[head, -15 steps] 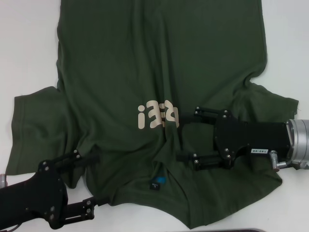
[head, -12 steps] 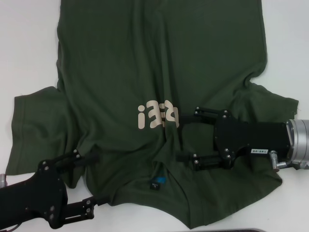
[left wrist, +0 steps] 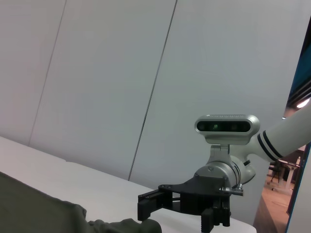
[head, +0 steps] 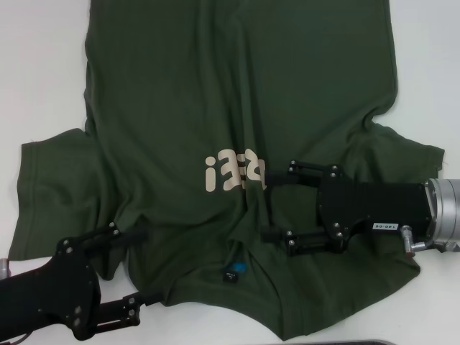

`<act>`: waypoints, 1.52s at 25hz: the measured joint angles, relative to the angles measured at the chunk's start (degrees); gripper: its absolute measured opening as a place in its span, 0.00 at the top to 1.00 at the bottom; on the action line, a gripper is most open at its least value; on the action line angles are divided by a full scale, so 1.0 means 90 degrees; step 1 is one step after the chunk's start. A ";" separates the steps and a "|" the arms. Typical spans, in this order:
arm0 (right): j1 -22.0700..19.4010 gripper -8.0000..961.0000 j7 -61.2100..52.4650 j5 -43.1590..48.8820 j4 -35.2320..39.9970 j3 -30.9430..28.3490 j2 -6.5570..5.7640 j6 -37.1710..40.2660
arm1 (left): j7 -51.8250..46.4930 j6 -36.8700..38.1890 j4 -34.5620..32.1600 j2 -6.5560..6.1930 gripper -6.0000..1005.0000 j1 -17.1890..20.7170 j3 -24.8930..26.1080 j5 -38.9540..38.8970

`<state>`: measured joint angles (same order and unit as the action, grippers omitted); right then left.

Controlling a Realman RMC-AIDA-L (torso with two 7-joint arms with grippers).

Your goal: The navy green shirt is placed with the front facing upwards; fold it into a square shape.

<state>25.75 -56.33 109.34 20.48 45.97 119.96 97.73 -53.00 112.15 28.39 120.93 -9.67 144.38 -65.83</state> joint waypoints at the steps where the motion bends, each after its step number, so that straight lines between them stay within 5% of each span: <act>1: 0.0000 0.05 0.0000 0.0000 0.0000 0.0000 0.0001 0.0000 | 0.0000 0.0000 0.0000 0.0000 0.20 0.0000 0.0000 0.0000; 6: 0.0005 0.05 -0.0022 0.0000 0.0000 -0.0003 0.0001 0.0002 | -0.0354 0.0029 0.0023 0.0000 0.20 -0.0021 0.0219 -0.0153; 10: 0.0027 0.05 -0.0077 0.0000 0.0000 -0.0011 -0.0002 0.0084 | -0.2549 -0.0204 0.0367 -0.0075 0.20 -0.0371 0.1106 -0.0429; 16: 0.0002 0.05 -0.0088 0.0000 0.0055 -0.0055 -0.0018 0.0393 | -0.8154 -0.1022 0.0611 -0.0716 0.20 -0.0923 0.1342 -0.0194; 19: -0.0004 0.05 -0.0107 0.0000 0.0059 -0.0070 -0.0019 0.0410 | -0.9265 -0.1177 0.0743 -0.0888 0.24 -0.0969 0.1339 -0.0145; 21: -0.0009 0.05 -0.0147 0.0000 0.0063 -0.0071 -0.0019 0.0405 | -0.9493 -0.1361 0.0773 -0.1026 0.32 -0.0981 0.1314 -0.0006; 26: 0.0007 0.05 -0.0494 0.0000 0.0155 -0.0077 -0.0044 0.0365 | -0.9866 -0.1788 0.0781 -0.1267 0.31 -0.0968 0.1325 0.0466; 38: 0.0037 0.05 -0.1351 0.0000 0.0494 -0.0079 -0.0048 0.0255 | -1.0335 -0.2372 0.0760 -0.1300 0.32 -0.0925 0.1316 0.1090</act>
<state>26.09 -68.49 109.34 24.93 45.26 119.53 100.03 -146.02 90.80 35.23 109.24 -17.99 156.23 -56.02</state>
